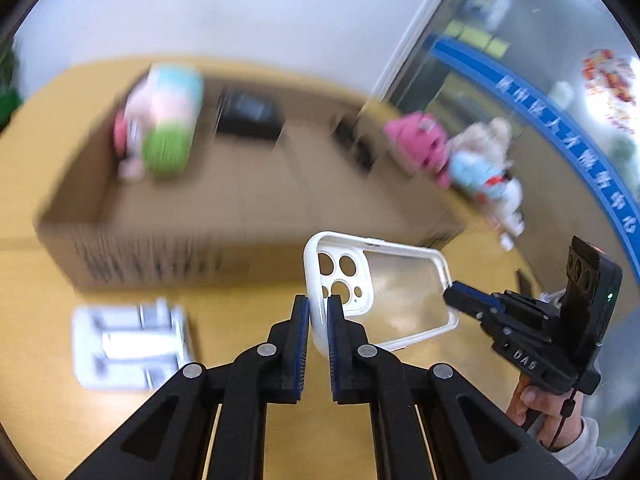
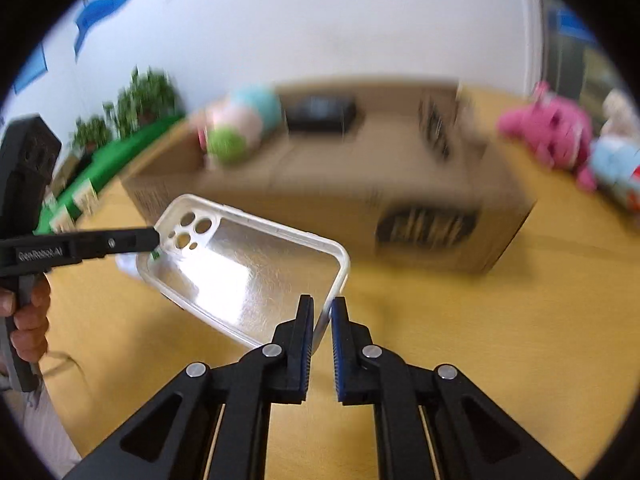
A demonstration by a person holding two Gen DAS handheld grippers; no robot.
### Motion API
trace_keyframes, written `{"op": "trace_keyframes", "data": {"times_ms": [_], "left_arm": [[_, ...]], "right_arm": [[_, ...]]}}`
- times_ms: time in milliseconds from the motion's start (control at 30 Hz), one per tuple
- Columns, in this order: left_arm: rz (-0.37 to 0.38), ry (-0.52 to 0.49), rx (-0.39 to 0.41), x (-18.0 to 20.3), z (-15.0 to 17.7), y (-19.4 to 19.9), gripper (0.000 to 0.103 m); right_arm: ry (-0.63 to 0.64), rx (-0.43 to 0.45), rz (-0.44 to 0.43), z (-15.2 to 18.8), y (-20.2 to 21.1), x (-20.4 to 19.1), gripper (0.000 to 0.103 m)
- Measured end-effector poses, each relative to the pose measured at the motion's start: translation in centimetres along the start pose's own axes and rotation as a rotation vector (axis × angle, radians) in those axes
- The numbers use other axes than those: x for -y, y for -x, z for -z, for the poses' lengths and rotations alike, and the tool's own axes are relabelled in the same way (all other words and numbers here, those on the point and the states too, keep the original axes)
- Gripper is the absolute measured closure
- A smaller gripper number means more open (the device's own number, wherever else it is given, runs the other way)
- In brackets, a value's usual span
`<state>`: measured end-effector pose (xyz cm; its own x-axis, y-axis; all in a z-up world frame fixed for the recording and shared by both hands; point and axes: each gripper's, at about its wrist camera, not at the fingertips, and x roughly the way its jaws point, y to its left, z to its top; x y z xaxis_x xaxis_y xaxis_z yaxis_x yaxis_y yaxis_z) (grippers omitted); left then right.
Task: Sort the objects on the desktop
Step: 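Close the left gripper on the phone case rim and lift it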
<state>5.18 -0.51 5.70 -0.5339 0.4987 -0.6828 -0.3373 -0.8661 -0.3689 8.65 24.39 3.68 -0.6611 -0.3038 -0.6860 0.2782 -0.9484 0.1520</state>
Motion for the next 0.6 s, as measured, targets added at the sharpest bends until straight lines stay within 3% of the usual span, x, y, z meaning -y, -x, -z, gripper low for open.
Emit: {"op": "trace_keyframes", "data": {"times_ms": [133, 267, 400, 600], "left_arm": [[0.008, -0.077, 0.128, 2.0, -4.4, 3.6, 0.098], [-0.031, -0.137, 0.196, 2.7, -9.6, 5.0, 0.097], [-0.086, -0.142, 0.161, 1.6, -14.5, 2.7, 0.097], [-0.094, -0.066, 0.05, -2.7, -18.8, -2.9, 0.097]], "right_arm": [[0.054, 0.173, 0.021, -5.4, 4.5, -0.4, 0.095], [0.11, 0.241, 0.024, -10.9, 4.8, -0.3, 0.095], [0.109, 0.256, -0.007, -16.0, 3.2, 0.5, 0.095], [0.085, 0.132, -0.029, -21.1, -3.1, 2.5, 0.095]]}}
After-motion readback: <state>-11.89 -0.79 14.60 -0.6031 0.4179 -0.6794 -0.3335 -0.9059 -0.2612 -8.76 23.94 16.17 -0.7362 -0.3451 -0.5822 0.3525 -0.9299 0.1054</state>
